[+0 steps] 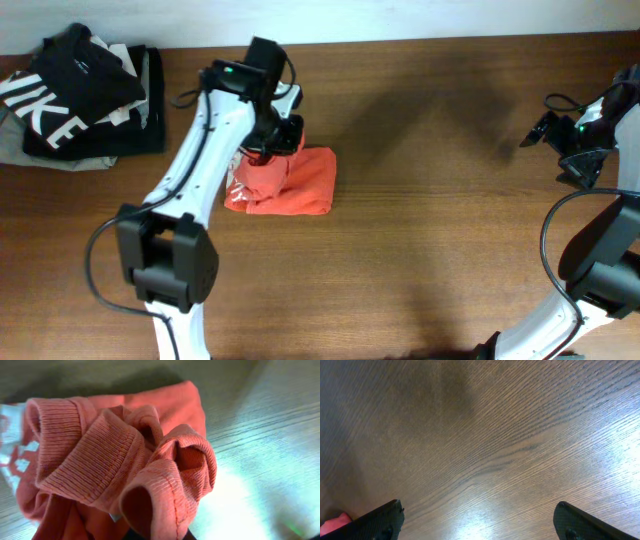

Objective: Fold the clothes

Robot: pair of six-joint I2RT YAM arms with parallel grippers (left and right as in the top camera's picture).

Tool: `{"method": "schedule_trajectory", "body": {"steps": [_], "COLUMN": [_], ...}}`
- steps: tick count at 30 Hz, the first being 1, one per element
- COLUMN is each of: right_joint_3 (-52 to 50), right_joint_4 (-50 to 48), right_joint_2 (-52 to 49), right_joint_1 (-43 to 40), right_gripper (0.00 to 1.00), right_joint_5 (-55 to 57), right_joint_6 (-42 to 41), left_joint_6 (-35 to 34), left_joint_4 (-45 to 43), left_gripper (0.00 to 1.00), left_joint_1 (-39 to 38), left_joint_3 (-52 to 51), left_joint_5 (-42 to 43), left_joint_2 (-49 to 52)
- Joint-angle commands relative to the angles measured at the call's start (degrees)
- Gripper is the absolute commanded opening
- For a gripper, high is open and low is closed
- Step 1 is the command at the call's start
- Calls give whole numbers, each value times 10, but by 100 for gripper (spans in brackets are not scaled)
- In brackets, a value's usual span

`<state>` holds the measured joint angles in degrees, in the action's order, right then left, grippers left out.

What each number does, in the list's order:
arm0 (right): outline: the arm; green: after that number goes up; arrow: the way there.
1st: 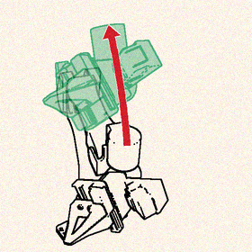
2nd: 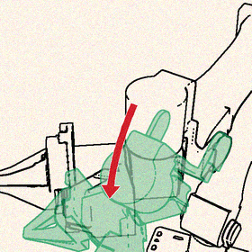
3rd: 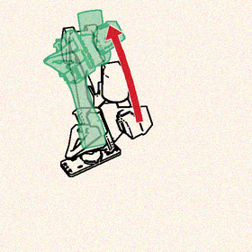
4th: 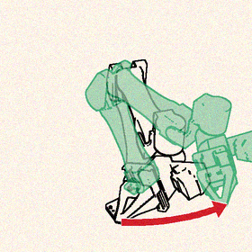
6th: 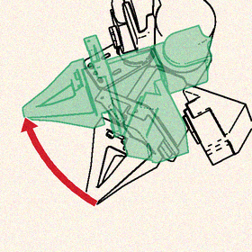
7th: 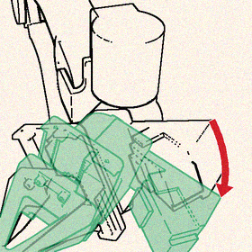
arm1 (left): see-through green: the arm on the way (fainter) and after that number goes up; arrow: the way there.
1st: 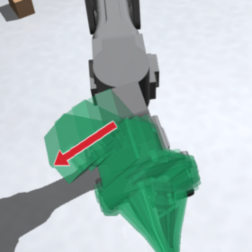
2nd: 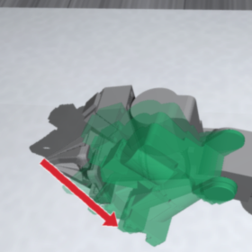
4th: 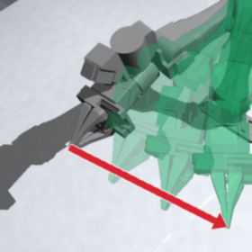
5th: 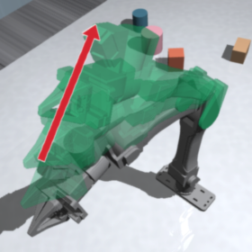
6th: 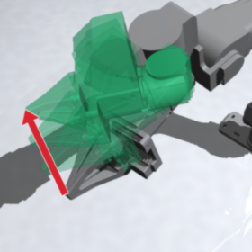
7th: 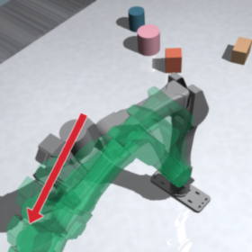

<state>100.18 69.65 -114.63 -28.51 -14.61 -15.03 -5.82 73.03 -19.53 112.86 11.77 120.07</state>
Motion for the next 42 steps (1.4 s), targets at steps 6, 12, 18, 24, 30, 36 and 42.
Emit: {"method": "schedule_trajectory", "body": {"steps": [6, 12, 18, 24, 30, 36, 42], "right_joint_3": [10, 10, 10, 10, 10, 10, 10], "right_joint_4": [0, 0, 0, 0, 0, 0, 0], "right_joint_2": [-2, -2, -2, -2, -2, -2, -2], "right_joint_1": [0, 0, 0, 0, 0, 0, 0], "right_gripper": [99, 98, 99, 99, 98, 99, 99], "right_joint_5": [3, 3, 3, 3, 3, 3, 3], "right_joint_6": [-3, -3, -3, -3, -3, -3, -3], "left_joint_6": [-25, -25, -23, -23, -23, -22, -23], "left_joint_4": [-21, -17, 149, 82, -93, -203, -235], "left_gripper": [28, 99, 99, 99, 99, 99, 99], "left_joint_1": [-54, -64, -1, 15, -23, -74, -107], "left_joint_3": [5, 30, 205, 120, -15, -60, -59], "left_joint_5": [11, 11, -87, 2, 143, 159, 155], "left_joint_2": [77, 76, 70, 73, 77, 86, 86]}}
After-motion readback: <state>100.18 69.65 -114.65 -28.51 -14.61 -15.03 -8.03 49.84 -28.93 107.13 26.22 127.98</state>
